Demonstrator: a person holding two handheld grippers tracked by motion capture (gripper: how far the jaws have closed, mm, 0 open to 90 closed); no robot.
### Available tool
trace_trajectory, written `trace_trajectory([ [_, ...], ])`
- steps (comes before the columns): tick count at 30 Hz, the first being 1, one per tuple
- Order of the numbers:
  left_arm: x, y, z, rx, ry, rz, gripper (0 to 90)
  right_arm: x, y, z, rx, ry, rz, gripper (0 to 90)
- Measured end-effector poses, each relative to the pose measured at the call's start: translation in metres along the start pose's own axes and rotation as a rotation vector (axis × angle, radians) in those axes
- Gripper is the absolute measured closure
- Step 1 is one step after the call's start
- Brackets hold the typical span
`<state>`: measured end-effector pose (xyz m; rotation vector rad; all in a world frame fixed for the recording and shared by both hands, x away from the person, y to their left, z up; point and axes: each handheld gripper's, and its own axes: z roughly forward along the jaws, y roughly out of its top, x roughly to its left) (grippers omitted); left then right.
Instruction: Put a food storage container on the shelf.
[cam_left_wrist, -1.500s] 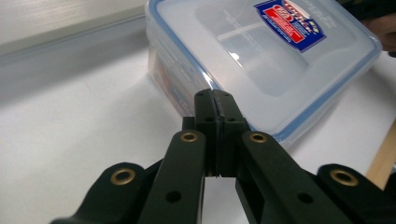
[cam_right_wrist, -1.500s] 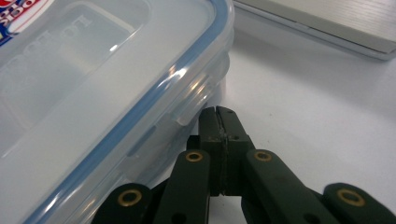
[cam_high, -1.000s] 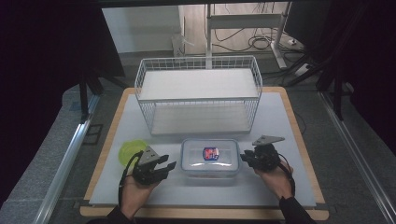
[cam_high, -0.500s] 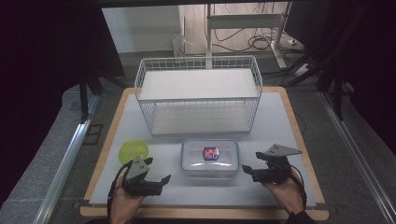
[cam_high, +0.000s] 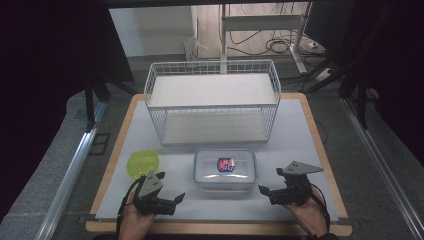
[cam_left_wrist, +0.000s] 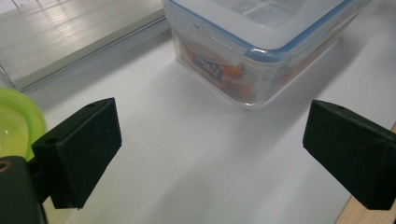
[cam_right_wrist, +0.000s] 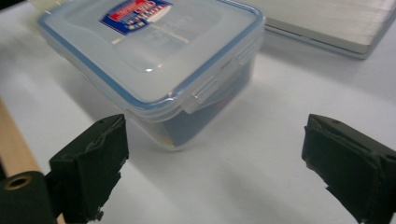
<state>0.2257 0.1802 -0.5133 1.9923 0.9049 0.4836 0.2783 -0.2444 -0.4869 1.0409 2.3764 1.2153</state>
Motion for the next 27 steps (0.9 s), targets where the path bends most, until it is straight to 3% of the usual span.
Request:
trace_trajectory([
  [7,0.001,0.012,0.008,0.067,-0.045,-0.010,7.1,0.001,0.003,0.002,0.003,-0.020,-0.008,5.0],
  [11,0.004,0.018,0.011,0.067,-0.067,-0.035,6.9,-0.001,0.006,0.001,-0.007,-0.013,0.014,4.6],
  [14,0.006,0.032,0.015,0.068,-0.071,-0.035,4.1,0.002,0.009,0.003,0.015,-0.020,-0.001,2.2],
  [18,0.005,0.038,0.020,0.091,-0.070,-0.033,1.9,0.002,0.011,0.005,0.029,0.002,0.013,1.9],
  [20,0.007,0.039,0.023,0.101,-0.095,-0.037,0.9,0.002,0.014,0.006,0.031,0.012,0.019,2.1],
  [21,0.009,0.041,0.026,0.107,-0.120,-0.058,0.8,0.001,0.017,0.006,0.031,0.025,0.028,3.2],
  [27,0.013,0.049,0.035,0.104,-0.150,-0.080,1.9,-0.001,0.027,0.010,0.026,0.065,0.069,8.8],
])
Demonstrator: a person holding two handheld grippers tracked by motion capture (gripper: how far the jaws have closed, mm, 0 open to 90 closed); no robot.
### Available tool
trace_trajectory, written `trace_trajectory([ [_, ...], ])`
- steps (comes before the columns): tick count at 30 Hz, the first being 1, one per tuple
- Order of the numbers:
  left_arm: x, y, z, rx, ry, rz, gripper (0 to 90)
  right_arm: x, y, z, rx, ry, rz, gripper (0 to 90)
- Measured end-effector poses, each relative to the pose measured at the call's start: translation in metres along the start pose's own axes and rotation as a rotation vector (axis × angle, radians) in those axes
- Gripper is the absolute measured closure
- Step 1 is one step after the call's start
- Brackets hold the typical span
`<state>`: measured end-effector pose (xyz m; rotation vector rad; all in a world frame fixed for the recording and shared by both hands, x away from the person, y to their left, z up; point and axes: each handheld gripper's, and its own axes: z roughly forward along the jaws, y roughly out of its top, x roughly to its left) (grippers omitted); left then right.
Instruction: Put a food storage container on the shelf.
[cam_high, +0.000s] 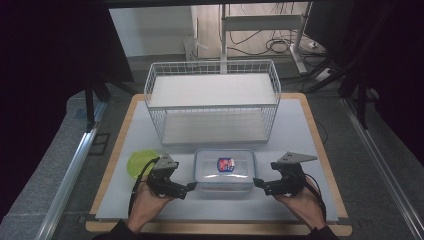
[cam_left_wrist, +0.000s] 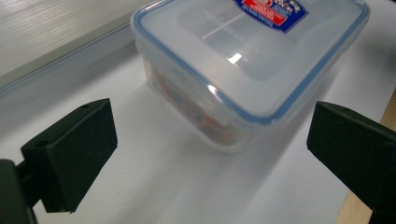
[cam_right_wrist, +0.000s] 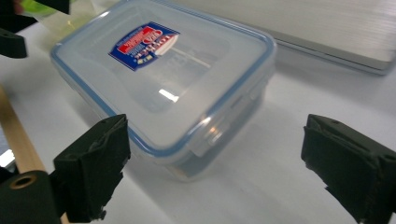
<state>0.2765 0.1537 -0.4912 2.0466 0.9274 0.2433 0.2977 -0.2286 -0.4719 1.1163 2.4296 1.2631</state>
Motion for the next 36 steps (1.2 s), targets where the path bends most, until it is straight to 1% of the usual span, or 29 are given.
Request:
trace_trajectory([
  [3,0.003,0.009,0.010,0.008,-0.022,-0.008,1.8,-0.001,0.003,0.005,0.002,0.019,0.011,9.8],
  [4,0.003,0.009,0.010,0.008,-0.022,-0.008,1.9,-0.001,0.003,0.005,0.002,0.019,0.011,9.8],
  [6,0.006,0.014,0.020,0.024,-0.033,-0.012,1.8,-0.002,0.004,0.011,0.009,0.028,0.008,9.8],
  [7,0.006,0.014,0.020,0.024,-0.033,-0.012,1.9,-0.002,0.004,0.011,0.009,0.028,0.008,9.8],
  [8,0.008,0.017,0.027,0.036,-0.047,-0.023,1.8,-0.003,0.006,0.015,0.015,0.033,0.007,9.8],
  [9,0.008,0.017,0.027,0.036,-0.047,-0.023,1.7,-0.003,0.006,0.015,0.015,0.033,0.007,9.8],
  [11,0.010,0.018,0.033,0.041,-0.060,-0.034,1.7,-0.005,0.007,0.020,0.024,0.050,0.011,9.8],
  [12,0.013,0.018,0.037,0.049,-0.096,-0.067,1.2,-0.006,0.008,0.025,0.038,0.068,0.024,9.7],
  [13,0.013,0.018,0.037,0.049,-0.096,-0.067,0.9,-0.006,0.008,0.025,0.038,0.068,0.024,9.7],
  [14,0.016,0.019,0.041,0.056,-0.119,-0.087,0.7,-0.006,0.010,0.032,0.061,0.087,0.032,9.7],
  [15,0.016,0.019,0.041,0.056,-0.119,-0.087,0.3,-0.006,0.010,0.032,0.061,0.087,0.032,9.7],
  [16,0.018,0.020,0.044,0.064,-0.149,-0.103,0.1,-0.007,0.011,0.039,0.075,0.108,0.038,7.1],
  [18,0.018,0.021,0.049,0.066,-0.176,-0.117,0.0,-0.009,0.013,0.044,0.087,0.128,0.061,5.7],
  [19,0.018,0.021,0.049,0.066,-0.176,-0.117,0.0,-0.009,0.013,0.044,0.087,0.128,0.061,5.7],
  [20,0.020,0.021,0.053,0.074,-0.204,-0.149,0.0,-0.013,0.014,0.048,0.093,0.149,0.083,5.5],
  [21,0.020,0.021,0.053,0.074,-0.204,-0.149,0.0,-0.013,0.014,0.048,0.093,0.149,0.083,5.5],
  [22,0.023,0.020,0.055,0.078,-0.236,-0.169,0.0,-0.016,0.014,0.050,0.100,0.169,0.111,5.0],
  [23,0.023,0.020,0.055,0.078,-0.236,-0.169,0.0,-0.016,0.014,0.050,0.100,0.169,0.111,5.0],
  [24,0.025,0.019,0.058,0.081,-0.259,-0.189,0.0,-0.019,0.015,0.052,0.106,0.182,0.131,5.0],
  [25,0.025,0.019,0.058,0.081,-0.259,-0.189,0.0,-0.019,0.015,0.052,0.106,0.182,0.131,5.0],
  [26,0.023,0.019,0.057,0.088,-0.259,-0.179,0.0,-0.023,0.015,0.056,0.124,0.227,0.176,5.8],
  [27,0.023,0.019,0.057,0.088,-0.259,-0.179,0.0,-0.023,0.014,0.058,0.124,0.235,0.195,5.7],
  [28,0.020,0.020,0.055,0.091,-0.240,-0.164,0.0,-0.023,0.014,0.058,0.126,0.235,0.203,6.8],
  [30,0.015,0.021,0.053,0.095,-0.221,-0.137,0.0,-0.021,0.015,0.053,0.143,0.226,0.180,9.9],
  [31,0.015,0.021,0.053,0.095,-0.221,-0.137,0.0,-0.021,0.015,0.053,0.143,0.226,0.180,9.9],
  [32,0.009,0.022,0.050,0.107,-0.196,-0.116,0.3,-0.018,0.015,0.049,0.149,0.220,0.168,12.0],
  [33,0.009,0.022,0.050,0.107,-0.196,-0.116,0.7,-0.018,0.015,0.049,0.149,0.220,0.168,12.0],
  [34,0.005,0.021,0.046,0.106,-0.177,-0.093,1.3,-0.014,0.013,0.045,0.149,0.208,0.161,14.1],
  [36,0.002,0.018,0.042,0.094,-0.173,-0.090,4.6,-0.011,0.012,0.041,0.147,0.200,0.165,16.6],
])
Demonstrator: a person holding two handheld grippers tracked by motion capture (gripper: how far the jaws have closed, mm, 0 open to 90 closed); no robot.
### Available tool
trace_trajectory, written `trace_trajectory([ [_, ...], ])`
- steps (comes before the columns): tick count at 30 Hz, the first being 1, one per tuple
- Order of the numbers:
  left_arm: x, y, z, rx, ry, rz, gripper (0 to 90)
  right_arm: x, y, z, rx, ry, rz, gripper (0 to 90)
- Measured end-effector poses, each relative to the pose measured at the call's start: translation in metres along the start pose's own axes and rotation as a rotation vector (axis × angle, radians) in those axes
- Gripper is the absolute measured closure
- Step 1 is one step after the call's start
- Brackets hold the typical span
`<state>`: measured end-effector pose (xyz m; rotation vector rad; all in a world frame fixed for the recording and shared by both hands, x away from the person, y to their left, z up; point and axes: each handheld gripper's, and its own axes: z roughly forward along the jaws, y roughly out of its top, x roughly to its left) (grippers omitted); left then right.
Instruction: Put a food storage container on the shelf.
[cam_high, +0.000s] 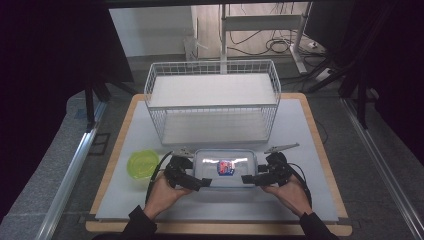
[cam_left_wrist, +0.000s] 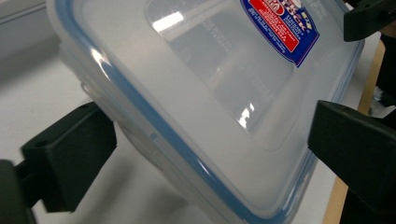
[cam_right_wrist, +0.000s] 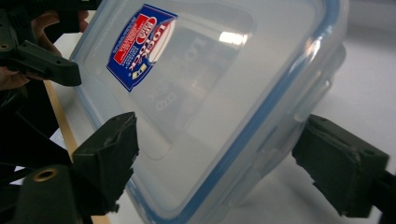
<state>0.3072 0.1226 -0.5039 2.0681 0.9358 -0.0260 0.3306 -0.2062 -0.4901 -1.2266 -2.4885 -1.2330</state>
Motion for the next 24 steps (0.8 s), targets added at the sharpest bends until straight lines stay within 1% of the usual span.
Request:
trace_trajectory([
  [1,0.000,0.000,0.000,0.000,0.000,0.000,6.6,0.000,0.000,0.000,0.000,0.000,0.000,16.6],
  [2,-0.001,-0.002,-0.002,0.001,-0.001,0.003,8.9,0.003,-0.004,-0.004,-0.022,-0.007,0.008,22.3],
  [3,-0.003,-0.004,-0.004,-0.003,-0.001,0.004,8.9,0.003,-0.004,-0.004,-0.022,-0.007,0.008,22.3],
  [4,-0.004,-0.009,-0.009,-0.013,-0.006,0.003,14.7,0.004,-0.008,-0.010,-0.047,-0.007,0.009,27.8],
  [5,-0.004,-0.009,-0.009,-0.013,-0.006,0.003,17.8,0.004,-0.008,-0.010,-0.047,-0.007,0.009,27.8],
  [6,-0.005,-0.012,-0.012,-0.024,-0.008,-0.001,17.8,0.006,-0.010,-0.012,-0.057,-0.009,0.006,30.0],
  [7,-0.006,-0.016,-0.016,-0.033,-0.023,-0.007,23.9,0.009,-0.014,-0.016,-0.069,-0.014,0.000,33.3],
  [8,-0.006,-0.018,-0.017,-0.038,-0.027,-0.010,26.5,0.010,-0.015,-0.018,-0.073,-0.015,-0.003,34.5],
  [10,-0.004,-0.021,-0.020,-0.067,-0.047,-0.047,31.4,0.010,-0.018,-0.020,-0.083,-0.006,0.001,37.8],
  [12,0.000,-0.024,-0.024,-0.094,-0.078,-0.077,37.3,0.009,-0.020,-0.023,-0.095,0.010,0.014,40.9],
  [13,0.000,-0.024,-0.024,-0.094,-0.078,-0.077,39.6,0.009,-0.020,-0.023,-0.095,0.010,0.014,40.9],
  [14,0.005,-0.025,-0.025,-0.112,-0.105,-0.103,41.3,0.008,-0.022,-0.025,-0.102,0.022,0.020,43.7],
  [15,0.007,-0.026,-0.025,-0.119,-0.117,-0.117,42.7,0.007,-0.023,-0.026,-0.104,0.028,0.022,44.2],
  [16,0.007,-0.026,-0.025,-0.119,-0.117,-0.117,43.9,0.007,-0.023,-0.026,-0.104,0.028,0.022,44.2],
  [17,0.008,-0.027,-0.025,-0.125,-0.127,-0.131,43.9,0.006,-0.023,-0.026,-0.108,0.035,0.025,44.7],
  [18,0.010,-0.028,-0.026,-0.134,-0.141,-0.147,45.7,0.005,-0.024,-0.026,-0.114,0.047,0.032,46.0],
  [19,0.010,-0.028,-0.026,-0.134,-0.141,-0.147,46.5,0.005,-0.024,-0.026,-0.114,0.047,0.032,46.0],
  [20,0.012,-0.028,-0.027,-0.144,-0.150,-0.162,48.5,0.002,-0.025,-0.027,-0.120,0.064,0.041,48.3],
  [22,0.012,-0.029,-0.027,-0.149,-0.152,-0.166,49.2,-0.001,-0.026,-0.029,-0.130,0.093,0.049,50.2],
  [24,0.012,-0.028,-0.027,-0.145,-0.149,-0.169,49.2,-0.003,-0.027,-0.028,-0.133,0.101,0.056,50.3],
])
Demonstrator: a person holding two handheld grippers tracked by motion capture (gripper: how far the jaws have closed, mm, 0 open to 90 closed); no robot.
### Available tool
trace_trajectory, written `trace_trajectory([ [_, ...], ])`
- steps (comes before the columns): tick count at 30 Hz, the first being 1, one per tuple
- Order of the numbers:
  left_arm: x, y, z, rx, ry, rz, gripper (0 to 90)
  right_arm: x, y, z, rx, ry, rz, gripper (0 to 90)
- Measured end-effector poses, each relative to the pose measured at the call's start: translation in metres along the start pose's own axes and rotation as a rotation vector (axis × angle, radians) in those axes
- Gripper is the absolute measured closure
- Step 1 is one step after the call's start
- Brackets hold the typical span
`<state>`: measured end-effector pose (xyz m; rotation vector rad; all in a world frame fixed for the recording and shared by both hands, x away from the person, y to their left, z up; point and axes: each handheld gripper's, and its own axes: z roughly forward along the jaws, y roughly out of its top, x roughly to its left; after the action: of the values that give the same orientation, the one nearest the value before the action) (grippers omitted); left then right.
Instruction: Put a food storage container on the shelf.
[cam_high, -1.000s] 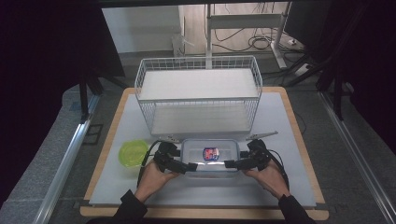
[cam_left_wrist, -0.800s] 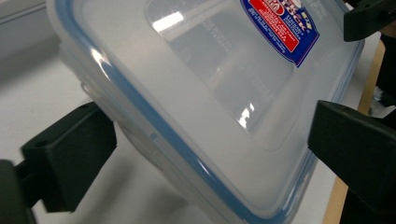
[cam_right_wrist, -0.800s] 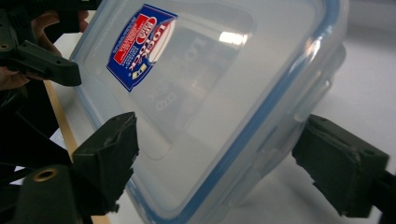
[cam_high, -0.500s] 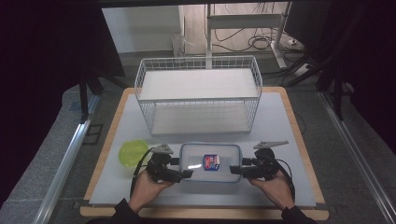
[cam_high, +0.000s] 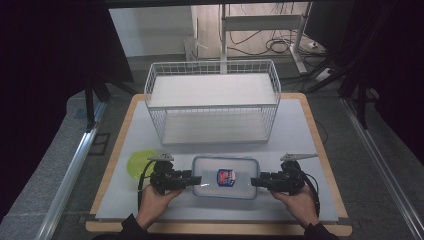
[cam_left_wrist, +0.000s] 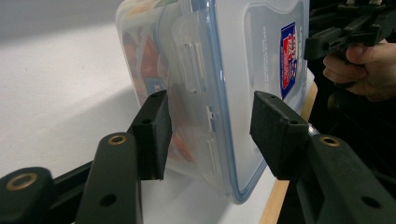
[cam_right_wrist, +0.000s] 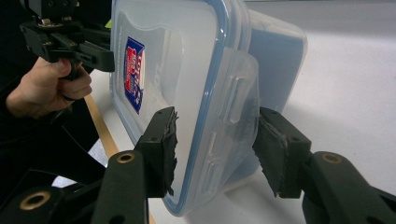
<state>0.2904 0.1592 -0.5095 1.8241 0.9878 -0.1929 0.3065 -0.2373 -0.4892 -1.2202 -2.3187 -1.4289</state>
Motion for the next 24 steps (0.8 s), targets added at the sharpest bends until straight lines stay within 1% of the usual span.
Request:
trace_trajectory([
  [3,0.001,0.000,0.000,-0.004,-0.004,-0.010,49.7,0.000,0.000,0.000,0.001,-0.002,-0.003,50.3],
  [4,0.000,0.000,0.000,-0.013,-0.005,-0.016,50.0,0.001,0.000,0.000,-0.002,-0.007,0.001,50.5],
  [7,-0.001,0.000,-0.001,-0.024,0.000,-0.019,51.2,0.002,0.000,0.000,-0.007,-0.014,0.008,50.9],
  [8,-0.002,0.001,-0.001,-0.030,0.007,-0.015,51.3,0.004,0.000,0.000,-0.012,-0.026,0.015,50.7],
  [9,-0.002,0.001,-0.001,-0.030,0.007,-0.015,51.6,0.004,0.000,0.000,-0.012,-0.026,0.015,50.7],
  [10,-0.003,0.001,-0.001,-0.038,0.010,-0.018,51.7,0.005,0.000,0.001,-0.024,-0.041,0.019,50.2],
  [13,-0.002,0.001,-0.001,-0.042,0.012,-0.025,51.8,0.007,0.000,0.001,-0.027,-0.049,0.026,49.8],
  [15,-0.002,0.001,-0.001,-0.046,0.013,-0.030,52.0,0.008,-0.001,0.001,-0.039,-0.064,0.029,49.8],
  [17,-0.003,0.003,-0.002,-0.052,0.015,-0.025,52.1,0.009,0.000,0.001,-0.042,-0.069,0.029,49.8],
  [19,-0.004,0.005,-0.004,-0.055,0.015,-0.023,52.3,0.010,0.001,0.000,-0.053,-0.062,0.024,49.9],
  [20,-0.005,0.007,-0.007,-0.061,0.015,-0.010,52.3,0.011,0.002,0.000,-0.058,-0.061,0.019,49.9],
  [21,-0.005,0.007,-0.007,-0.061,0.015,-0.010,52.3,0.012,0.003,-0.001,-0.062,-0.060,0.013,49.9],
  [24,-0.009,0.012,-0.012,-0.076,0.025,0.012,52.3,0.014,0.008,-0.002,-0.074,-0.055,-0.004,49.9],
])
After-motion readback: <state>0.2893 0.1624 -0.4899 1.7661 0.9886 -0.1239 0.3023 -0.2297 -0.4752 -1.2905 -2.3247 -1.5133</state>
